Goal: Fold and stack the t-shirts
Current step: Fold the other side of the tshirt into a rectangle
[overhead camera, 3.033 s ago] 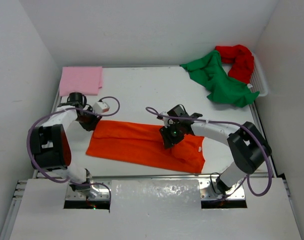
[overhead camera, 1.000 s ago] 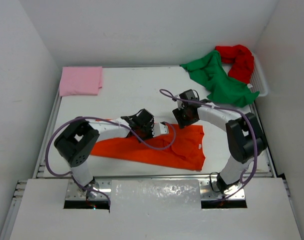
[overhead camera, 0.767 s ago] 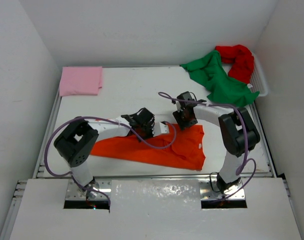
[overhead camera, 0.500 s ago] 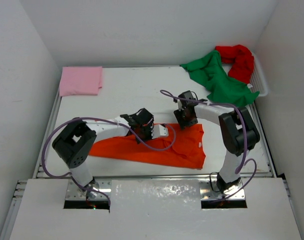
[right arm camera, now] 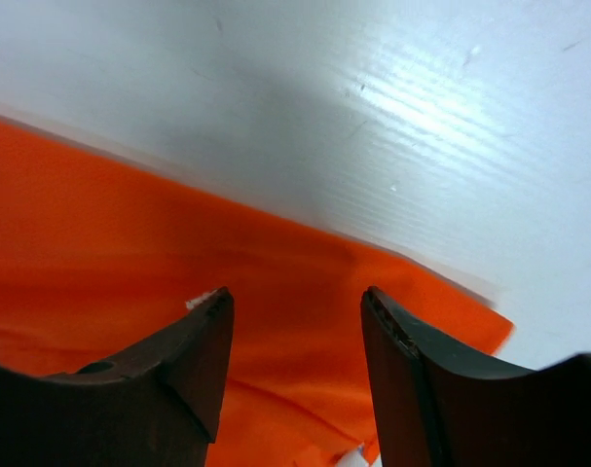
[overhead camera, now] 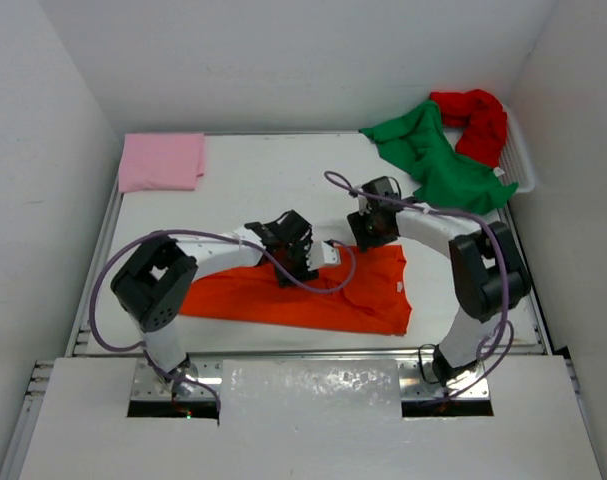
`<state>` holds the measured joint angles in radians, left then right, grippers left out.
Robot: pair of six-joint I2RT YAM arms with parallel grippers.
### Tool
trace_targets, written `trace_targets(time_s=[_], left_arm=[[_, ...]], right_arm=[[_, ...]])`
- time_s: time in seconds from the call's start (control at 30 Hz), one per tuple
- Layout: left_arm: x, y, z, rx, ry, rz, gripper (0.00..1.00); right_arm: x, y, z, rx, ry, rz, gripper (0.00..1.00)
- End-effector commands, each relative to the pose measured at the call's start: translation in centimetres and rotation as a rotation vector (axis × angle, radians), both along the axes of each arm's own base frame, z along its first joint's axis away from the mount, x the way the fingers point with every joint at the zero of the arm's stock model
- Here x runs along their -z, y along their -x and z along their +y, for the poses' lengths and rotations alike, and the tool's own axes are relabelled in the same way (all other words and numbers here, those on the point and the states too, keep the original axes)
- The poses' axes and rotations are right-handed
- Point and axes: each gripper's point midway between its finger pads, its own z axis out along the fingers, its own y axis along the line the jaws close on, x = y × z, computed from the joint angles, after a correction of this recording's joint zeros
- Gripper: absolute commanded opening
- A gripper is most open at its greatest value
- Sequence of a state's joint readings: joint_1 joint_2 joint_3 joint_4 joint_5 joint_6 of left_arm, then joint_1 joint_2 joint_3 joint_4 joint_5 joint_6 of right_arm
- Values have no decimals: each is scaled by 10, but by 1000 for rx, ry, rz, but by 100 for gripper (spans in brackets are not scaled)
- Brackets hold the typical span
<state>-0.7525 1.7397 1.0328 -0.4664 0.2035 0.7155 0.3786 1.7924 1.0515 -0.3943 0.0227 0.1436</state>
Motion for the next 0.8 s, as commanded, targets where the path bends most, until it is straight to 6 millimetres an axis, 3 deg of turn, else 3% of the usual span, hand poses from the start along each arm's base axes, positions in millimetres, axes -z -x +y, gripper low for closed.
trace_targets(time_s=[0.0,0.07,0.13,0.23,0.3,0.33,0.37,0.4,0.43,0.57,0.63,0.77], left_arm=[[-33,-36,-13,-83,55,-93,50],[-56,-52,-11,-134,109,-88,55],[-80,-60,-12,-168,184,-61,59],[-105,-78,13,-266,239,-41,60],[-111,-96,48,-378,232,-60,60],[-107,-99,63,-438,216,-55,61],[-103,-111,96,-538,188,-74,61],[-98,-114,114,-604,172,-73,61],[-84,-116,147,-697,141,-58,61],[-47,-104,221,-897,29,-30,60],[-31,-93,244,-961,-7,-16,60],[-18,-77,283,-1089,-32,25,60]], right_arm=[[-64,-25,11,16,-102,-188,54],[-81,-24,6,60,-128,-216,56],[-85,-21,-5,112,-139,-207,57],[-82,-13,-31,213,-126,-179,53],[-77,-9,-55,293,-68,-176,51],[-68,-3,-60,310,-65,-149,51],[-63,-1,-64,342,-86,-129,51],[-59,1,-66,357,-93,-114,51],[-48,6,-69,370,-84,-80,51],[-23,13,-80,397,-19,-18,49],[-8,17,-85,409,13,27,48],[9,20,-91,428,45,76,47]])
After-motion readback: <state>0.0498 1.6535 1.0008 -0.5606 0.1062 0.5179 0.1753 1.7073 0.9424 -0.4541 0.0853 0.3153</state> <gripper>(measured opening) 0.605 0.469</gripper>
